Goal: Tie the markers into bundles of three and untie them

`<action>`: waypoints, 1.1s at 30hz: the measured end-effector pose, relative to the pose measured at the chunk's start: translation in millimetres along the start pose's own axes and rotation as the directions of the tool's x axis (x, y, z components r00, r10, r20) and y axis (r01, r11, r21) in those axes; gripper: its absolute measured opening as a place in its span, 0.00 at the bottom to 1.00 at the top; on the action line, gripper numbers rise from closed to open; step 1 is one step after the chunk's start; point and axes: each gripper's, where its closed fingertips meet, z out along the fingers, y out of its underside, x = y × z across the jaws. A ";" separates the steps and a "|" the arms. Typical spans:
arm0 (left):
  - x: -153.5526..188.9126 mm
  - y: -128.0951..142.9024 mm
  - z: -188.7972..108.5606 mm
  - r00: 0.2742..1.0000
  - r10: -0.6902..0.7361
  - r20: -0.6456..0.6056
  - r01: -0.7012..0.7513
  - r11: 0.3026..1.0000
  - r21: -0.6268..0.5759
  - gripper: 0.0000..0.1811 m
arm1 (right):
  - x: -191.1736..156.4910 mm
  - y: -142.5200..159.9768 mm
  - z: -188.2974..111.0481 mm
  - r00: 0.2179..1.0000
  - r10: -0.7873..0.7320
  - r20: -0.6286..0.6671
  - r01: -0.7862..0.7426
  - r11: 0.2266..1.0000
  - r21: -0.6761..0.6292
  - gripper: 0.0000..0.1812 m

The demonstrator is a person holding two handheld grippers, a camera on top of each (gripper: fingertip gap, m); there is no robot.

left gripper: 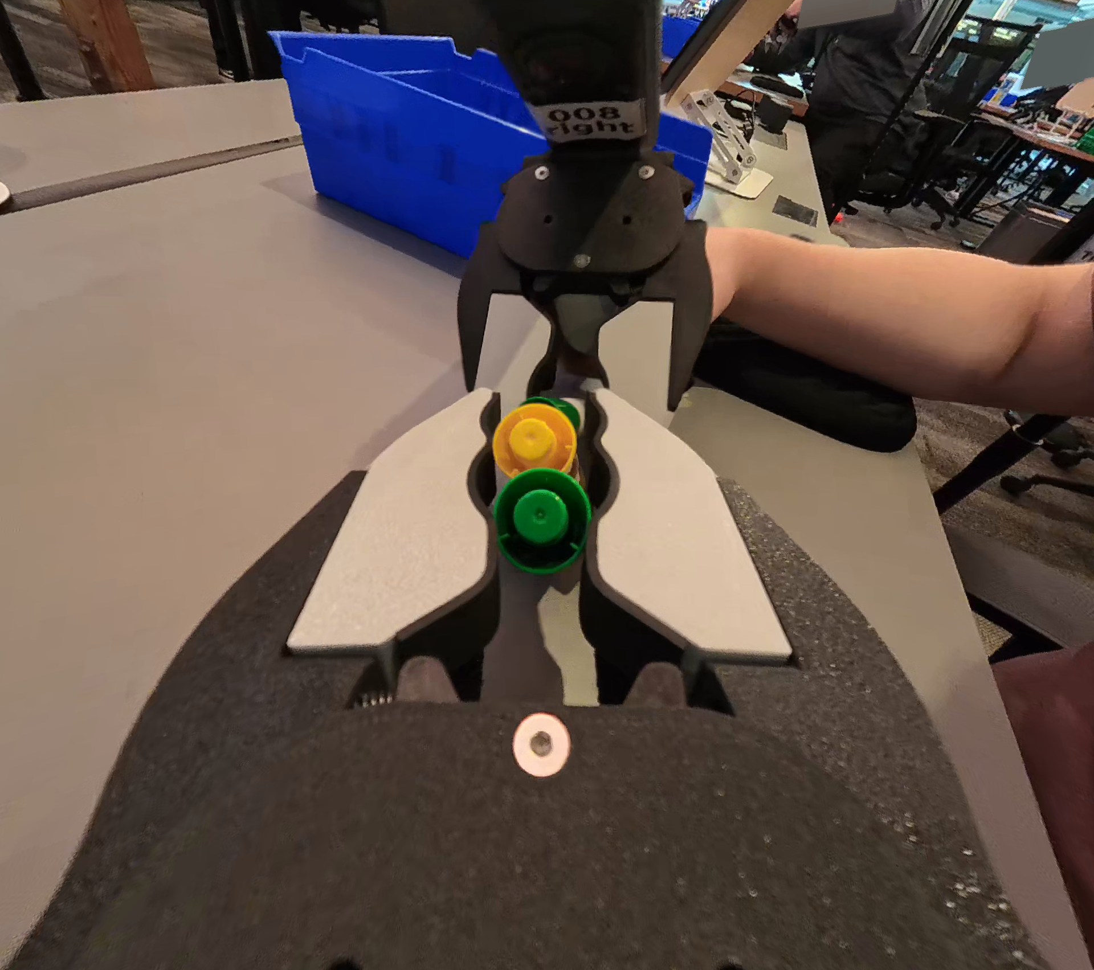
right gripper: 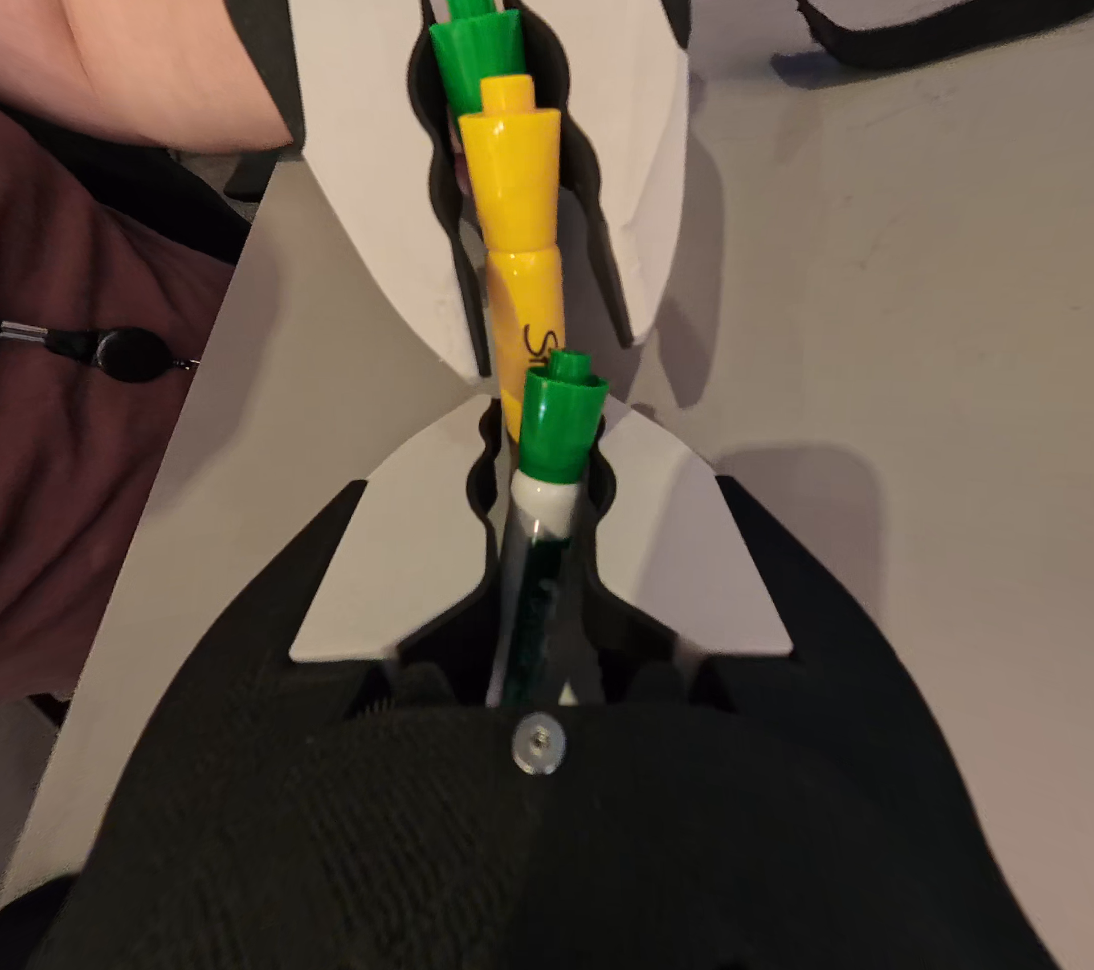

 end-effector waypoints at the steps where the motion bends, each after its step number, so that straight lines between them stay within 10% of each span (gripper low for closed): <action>1: 0.3 -0.4 -1.5 1.000 -0.010 -0.004 0.010 1.000 0.003 0.15 | 0.8 0.9 -2.7 1.000 0.016 -0.020 -0.017 1.000 -0.022 0.17; 14: 8.3 7.3 1.2 0.999 0.038 0.001 -0.038 0.998 -0.043 0.14 | -17.7 66.1 -43.3 0.907 0.262 -0.331 -0.361 0.888 -0.285 0.15; 22: 10.8 8.8 5.5 1.000 0.008 -0.006 -0.009 0.998 -0.058 0.15 | -4.9 70.7 -60.5 0.817 0.327 -0.476 -0.461 0.865 -0.197 0.11; 33: -7.5 3.5 -10.8 0.977 -0.214 0.007 0.214 0.977 0.014 0.15 | -4.7 2.5 -54.4 0.902 0.382 -0.201 -0.341 0.917 0.208 0.11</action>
